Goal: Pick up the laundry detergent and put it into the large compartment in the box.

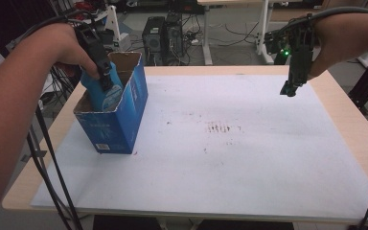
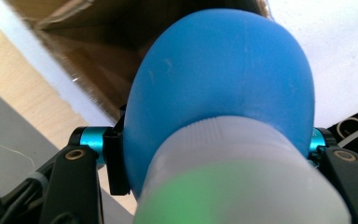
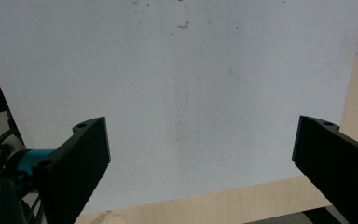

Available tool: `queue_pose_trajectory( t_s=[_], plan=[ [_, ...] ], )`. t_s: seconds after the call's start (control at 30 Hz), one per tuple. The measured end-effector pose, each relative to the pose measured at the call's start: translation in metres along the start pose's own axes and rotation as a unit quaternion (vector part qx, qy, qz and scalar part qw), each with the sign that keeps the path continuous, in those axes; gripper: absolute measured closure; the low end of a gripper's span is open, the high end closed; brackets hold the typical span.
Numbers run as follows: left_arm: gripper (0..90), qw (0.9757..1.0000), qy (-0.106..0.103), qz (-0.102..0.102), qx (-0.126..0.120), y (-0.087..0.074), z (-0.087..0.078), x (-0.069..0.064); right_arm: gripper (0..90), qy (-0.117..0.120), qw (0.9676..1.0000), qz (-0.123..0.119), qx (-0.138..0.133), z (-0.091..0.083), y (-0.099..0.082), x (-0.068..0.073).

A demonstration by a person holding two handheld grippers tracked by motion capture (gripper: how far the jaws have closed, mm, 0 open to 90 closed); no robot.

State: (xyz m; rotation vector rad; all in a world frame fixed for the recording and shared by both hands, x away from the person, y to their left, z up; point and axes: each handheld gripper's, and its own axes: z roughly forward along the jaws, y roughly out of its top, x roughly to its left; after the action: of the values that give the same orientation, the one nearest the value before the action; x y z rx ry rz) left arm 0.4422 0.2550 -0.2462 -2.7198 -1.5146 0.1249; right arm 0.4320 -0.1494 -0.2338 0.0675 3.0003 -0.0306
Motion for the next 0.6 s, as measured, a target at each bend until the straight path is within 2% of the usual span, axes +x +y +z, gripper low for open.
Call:
queue_pose_trajectory(
  t_s=[0.1, 0.2, 0.27, 0.3, 0.33, 0.43, 0.53, 0.57, 0.6],
  plan=[
    [37.6, 1.0, 0.001, 0.006, 0.0, 0.001, 0.007, 0.0, 3.1, 0.0, 1.0, 0.0, 0.0, 0.001, 0.0, 0.0],
    [37.6, 0.9997, 0.006, 0.024, 0.001, 0.003, 0.018, 0.001, 3.1, 0.0, 1.0, 0.0, 0.001, 0.002, 0.001, -0.001],
    [37.6, 0.9996, 0.007, 0.028, 0.0, 0.003, 0.021, 0.001, 3.1, 0.0, 1.0, -0.002, 0.0, 0.002, 0.001, -0.001],
    [37.6, 0.9992, 0.011, 0.038, -0.002, 0.003, 0.025, 0.001, 3.1, 0.001, 1.0, -0.003, 0.001, 0.002, 0.002, -0.001],
    [37.6, 0.9992, 0.011, 0.038, -0.002, 0.003, 0.025, 0.001, 3.1, 0.001, 1.0, -0.003, 0.001, 0.002, 0.002, -0.001],
    [37.6, 0.9969, 0.018, 0.077, -0.002, 0.004, 0.029, -0.002, 3.1, 0.001, 1.0, -0.001, 0.003, 0.003, 0.003, -0.001],
    [37.6, 0.9961, 0.02, 0.085, 0.002, 0.004, 0.032, -0.002, 3.1, 0.002, 1.0, -0.002, 0.002, 0.004, 0.005, -0.001],
    [37.6, 0.9946, 0.021, 0.102, 0.003, 0.005, 0.035, -0.003, 3.1, 0.002, 1.0, -0.003, 0.003, 0.004, 0.006, -0.001],
    [37.6, 0.9937, 0.022, 0.11, 0.005, 0.005, 0.037, -0.003, 3.1, 0.003, 1.0, -0.004, 0.002, 0.004, 0.006, -0.001]
  ],
)
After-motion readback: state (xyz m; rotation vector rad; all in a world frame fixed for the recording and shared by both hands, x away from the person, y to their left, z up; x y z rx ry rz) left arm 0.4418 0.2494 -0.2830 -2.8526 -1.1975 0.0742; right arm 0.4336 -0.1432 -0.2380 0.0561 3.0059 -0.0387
